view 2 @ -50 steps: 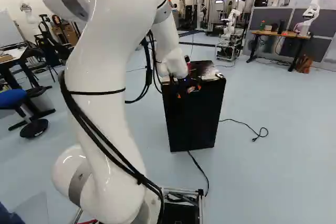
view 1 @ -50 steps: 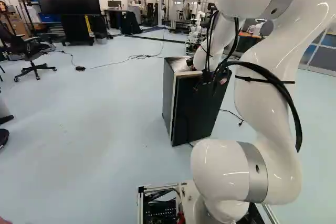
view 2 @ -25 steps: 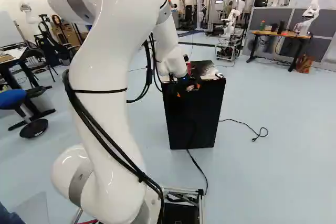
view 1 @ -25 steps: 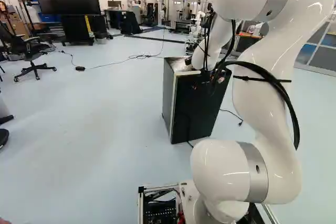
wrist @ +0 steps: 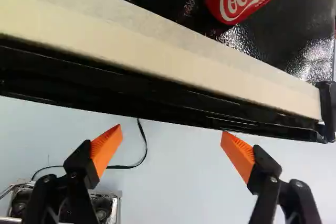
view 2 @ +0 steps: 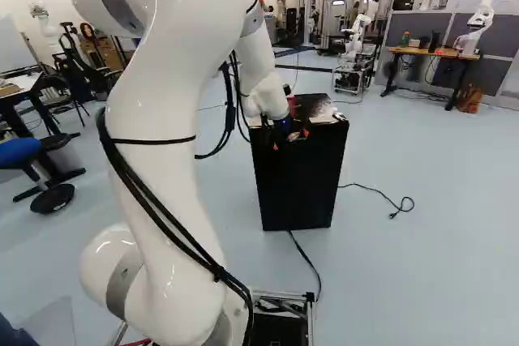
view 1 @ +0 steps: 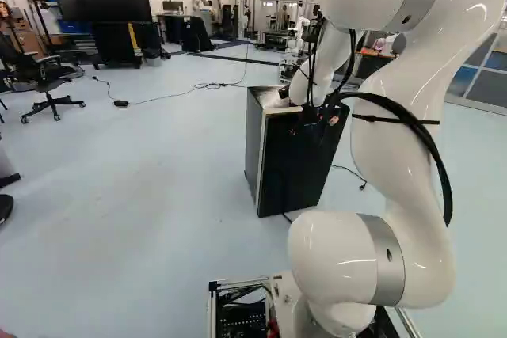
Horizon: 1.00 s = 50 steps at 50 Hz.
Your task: Grab a drink from the fridge
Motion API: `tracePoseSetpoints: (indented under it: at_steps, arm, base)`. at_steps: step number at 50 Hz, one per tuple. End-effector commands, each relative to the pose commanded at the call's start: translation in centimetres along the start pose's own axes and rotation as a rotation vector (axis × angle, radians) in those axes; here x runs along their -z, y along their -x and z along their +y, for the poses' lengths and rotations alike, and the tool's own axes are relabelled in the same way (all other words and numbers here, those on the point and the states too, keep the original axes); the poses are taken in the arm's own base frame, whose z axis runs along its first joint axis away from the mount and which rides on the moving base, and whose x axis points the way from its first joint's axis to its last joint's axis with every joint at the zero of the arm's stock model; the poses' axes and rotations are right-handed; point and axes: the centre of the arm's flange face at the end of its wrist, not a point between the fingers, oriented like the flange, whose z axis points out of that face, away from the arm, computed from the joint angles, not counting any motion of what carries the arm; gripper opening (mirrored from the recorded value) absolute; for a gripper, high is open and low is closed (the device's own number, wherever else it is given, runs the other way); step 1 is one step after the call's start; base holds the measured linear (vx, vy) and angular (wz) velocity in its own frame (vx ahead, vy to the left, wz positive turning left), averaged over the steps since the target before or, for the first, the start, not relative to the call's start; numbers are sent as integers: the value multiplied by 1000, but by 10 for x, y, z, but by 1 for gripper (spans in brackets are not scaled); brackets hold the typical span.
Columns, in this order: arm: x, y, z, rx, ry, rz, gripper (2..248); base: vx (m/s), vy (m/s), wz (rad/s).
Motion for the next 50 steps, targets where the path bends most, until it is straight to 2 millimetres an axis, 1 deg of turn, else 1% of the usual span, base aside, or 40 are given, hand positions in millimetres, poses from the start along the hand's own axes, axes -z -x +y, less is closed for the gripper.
tracePoseSetpoints:
  at_steps: [21,50]
  arm:
    - [19,25,-16,-1,-13,7,247]
    - [48,55,-34,-18,-21,140,247]
  base:
    - [0,0,0]
    - [0,0,0]
